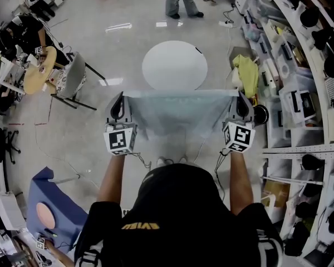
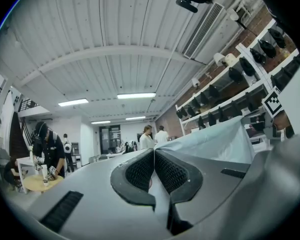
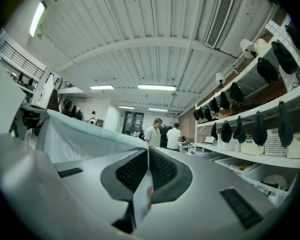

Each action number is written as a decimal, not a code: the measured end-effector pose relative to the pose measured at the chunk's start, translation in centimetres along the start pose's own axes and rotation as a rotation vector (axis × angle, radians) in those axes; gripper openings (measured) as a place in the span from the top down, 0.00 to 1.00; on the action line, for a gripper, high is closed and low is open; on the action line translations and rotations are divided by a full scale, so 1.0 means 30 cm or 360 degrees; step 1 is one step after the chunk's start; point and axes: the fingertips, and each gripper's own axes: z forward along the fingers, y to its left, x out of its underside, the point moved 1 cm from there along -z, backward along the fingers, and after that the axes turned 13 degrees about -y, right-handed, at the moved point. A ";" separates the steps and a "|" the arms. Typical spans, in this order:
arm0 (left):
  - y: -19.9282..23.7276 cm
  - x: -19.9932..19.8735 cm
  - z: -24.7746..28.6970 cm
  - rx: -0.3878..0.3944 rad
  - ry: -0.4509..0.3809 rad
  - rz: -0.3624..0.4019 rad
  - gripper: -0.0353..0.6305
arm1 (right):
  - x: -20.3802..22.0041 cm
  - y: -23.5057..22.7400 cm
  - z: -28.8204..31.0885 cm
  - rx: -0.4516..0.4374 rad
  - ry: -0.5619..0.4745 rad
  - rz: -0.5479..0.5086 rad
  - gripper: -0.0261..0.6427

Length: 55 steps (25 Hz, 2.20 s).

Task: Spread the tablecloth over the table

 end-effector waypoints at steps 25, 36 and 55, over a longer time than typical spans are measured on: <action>0.012 0.083 0.318 -0.0020 -0.0036 0.0027 0.92 | 0.097 -0.094 0.296 -0.0014 -0.0014 -0.0023 0.95; 0.242 0.166 0.650 0.0052 -0.0141 -0.0016 0.92 | 0.081 -0.005 0.637 0.0093 -0.0046 -0.0090 0.95; 0.409 0.305 1.031 0.0098 -0.0226 -0.0116 0.92 | 0.159 0.036 1.004 0.0194 -0.0029 -0.0133 0.95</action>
